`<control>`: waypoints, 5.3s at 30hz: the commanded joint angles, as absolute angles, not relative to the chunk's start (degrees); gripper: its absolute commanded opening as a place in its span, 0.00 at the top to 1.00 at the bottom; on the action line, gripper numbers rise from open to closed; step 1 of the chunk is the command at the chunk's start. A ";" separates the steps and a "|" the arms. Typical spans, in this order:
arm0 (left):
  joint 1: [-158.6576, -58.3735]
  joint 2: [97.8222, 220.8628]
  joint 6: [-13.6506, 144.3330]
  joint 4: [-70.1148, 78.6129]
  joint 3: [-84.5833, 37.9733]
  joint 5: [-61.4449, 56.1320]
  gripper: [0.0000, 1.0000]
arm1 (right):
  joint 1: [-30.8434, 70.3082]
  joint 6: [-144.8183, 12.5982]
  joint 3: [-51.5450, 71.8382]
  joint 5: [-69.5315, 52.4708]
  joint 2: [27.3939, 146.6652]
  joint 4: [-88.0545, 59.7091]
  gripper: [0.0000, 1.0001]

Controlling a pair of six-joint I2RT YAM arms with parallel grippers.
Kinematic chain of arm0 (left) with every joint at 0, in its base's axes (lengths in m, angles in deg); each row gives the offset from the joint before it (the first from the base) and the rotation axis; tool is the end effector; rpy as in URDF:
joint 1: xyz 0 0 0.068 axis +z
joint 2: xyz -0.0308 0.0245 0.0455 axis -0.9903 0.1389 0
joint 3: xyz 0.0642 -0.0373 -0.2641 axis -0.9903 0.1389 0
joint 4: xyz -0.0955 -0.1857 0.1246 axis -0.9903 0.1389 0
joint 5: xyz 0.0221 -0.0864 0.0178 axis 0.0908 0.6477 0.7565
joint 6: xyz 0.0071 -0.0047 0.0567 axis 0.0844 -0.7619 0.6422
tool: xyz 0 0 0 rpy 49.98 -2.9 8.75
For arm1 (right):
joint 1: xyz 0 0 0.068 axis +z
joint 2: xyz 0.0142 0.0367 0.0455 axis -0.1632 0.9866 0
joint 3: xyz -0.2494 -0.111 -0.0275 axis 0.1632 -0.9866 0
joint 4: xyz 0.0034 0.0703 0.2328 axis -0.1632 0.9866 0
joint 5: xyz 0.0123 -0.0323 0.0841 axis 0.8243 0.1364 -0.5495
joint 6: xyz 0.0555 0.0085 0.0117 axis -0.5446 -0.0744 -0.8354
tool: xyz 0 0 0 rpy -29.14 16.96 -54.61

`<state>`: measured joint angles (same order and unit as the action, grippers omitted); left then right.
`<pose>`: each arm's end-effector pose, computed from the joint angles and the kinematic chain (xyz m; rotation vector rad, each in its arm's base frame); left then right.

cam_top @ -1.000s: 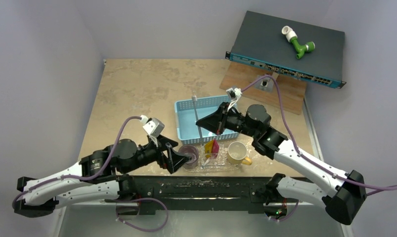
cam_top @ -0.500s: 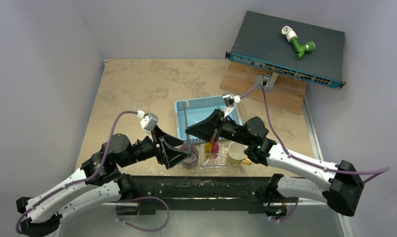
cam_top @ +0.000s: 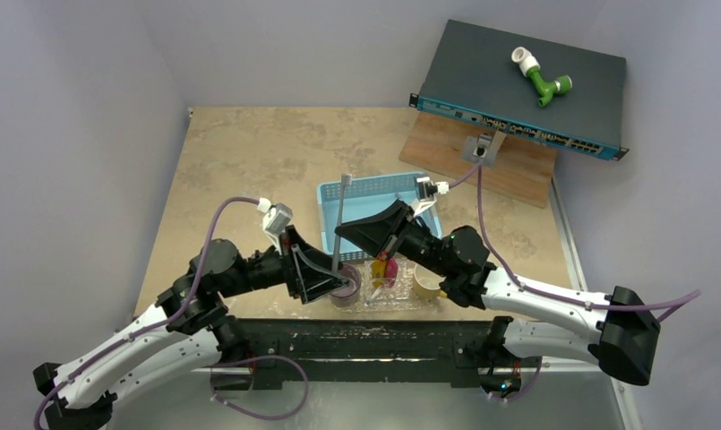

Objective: Prepare toiletry sets of a toothbrush and toothpaste on the tray

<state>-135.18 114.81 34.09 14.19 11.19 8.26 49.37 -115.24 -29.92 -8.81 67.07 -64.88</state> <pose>0.0620 -0.1049 0.3340 0.4599 1.7673 -1.5183 0.1119 0.1952 0.3505 -0.1787 1.3470 1.8206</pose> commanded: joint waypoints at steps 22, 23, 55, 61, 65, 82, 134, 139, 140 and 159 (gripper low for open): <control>-132.62 114.35 29.70 7.23 12.20 11.08 1.00 | 54.30 -111.97 -32.37 2.35 65.88 -69.62 1.00; -132.64 114.49 29.52 7.23 12.16 11.18 1.00 | 54.35 -111.90 -32.67 2.50 65.62 -69.63 1.00; -132.29 108.92 39.03 27.90 7.87 21.70 1.00 | 49.06 -84.02 -12.96 -16.28 55.24 -17.05 0.36; -132.29 107.26 41.82 32.97 6.21 24.88 1.00 | 45.65 -81.49 -11.30 -23.20 54.83 -12.63 0.35; -132.29 106.89 42.95 35.15 5.76 26.97 1.00 | 45.33 -80.48 -11.02 -30.12 54.46 -12.98 0.34; -132.33 108.11 48.01 42.06 4.02 34.24 1.00 | 45.27 -79.95 -7.98 -40.37 57.18 -12.24 0.35; -132.29 109.27 50.98 46.94 1.06 22.03 0.34 | 45.53 -82.16 -8.00 -38.91 57.58 -8.12 1.00; -132.29 108.66 51.76 48.61 -0.62 16.16 0.18 | 45.99 -80.37 -4.26 -30.93 56.17 2.53 1.00; -132.37 108.64 51.86 48.75 -0.88 15.36 0.17 | 46.24 -80.20 -3.36 -29.19 56.02 5.40 1.00; -132.29 107.67 52.67 50.88 -0.40 6.80 0.11 | 47.38 -79.95 14.22 0.26 57.68 38.29 1.00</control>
<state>-132.65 108.32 51.29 51.48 0.40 8.79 46.96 -79.90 10.69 -6.32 55.77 30.29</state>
